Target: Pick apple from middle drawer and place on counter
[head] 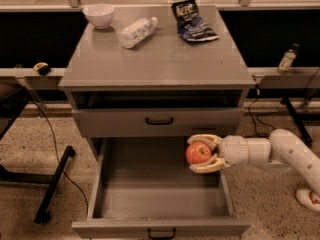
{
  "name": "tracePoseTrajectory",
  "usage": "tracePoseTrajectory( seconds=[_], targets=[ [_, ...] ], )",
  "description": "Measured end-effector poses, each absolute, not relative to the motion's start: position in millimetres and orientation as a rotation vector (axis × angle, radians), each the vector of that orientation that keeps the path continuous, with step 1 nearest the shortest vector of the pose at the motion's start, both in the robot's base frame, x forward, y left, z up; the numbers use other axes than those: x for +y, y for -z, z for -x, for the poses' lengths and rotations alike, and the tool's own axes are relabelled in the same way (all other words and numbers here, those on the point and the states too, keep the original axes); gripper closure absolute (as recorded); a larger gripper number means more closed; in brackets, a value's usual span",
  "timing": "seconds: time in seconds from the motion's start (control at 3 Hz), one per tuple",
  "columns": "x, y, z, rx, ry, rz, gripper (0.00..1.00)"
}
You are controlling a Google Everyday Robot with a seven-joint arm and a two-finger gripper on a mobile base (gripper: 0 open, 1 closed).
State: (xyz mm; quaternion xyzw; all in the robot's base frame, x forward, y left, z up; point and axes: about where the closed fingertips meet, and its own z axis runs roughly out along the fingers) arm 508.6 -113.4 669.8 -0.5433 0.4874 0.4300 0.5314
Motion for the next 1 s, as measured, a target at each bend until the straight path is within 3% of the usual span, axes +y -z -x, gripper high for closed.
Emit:
tracePoseTrajectory(
  seconds=[0.33, 1.0],
  targets=[
    [-133.1, -697.3, -513.7, 1.232, -1.002, 1.193, 1.0],
    [-124.0, -693.2, -521.0, 1.224, -1.027, 1.18, 1.0]
  ],
)
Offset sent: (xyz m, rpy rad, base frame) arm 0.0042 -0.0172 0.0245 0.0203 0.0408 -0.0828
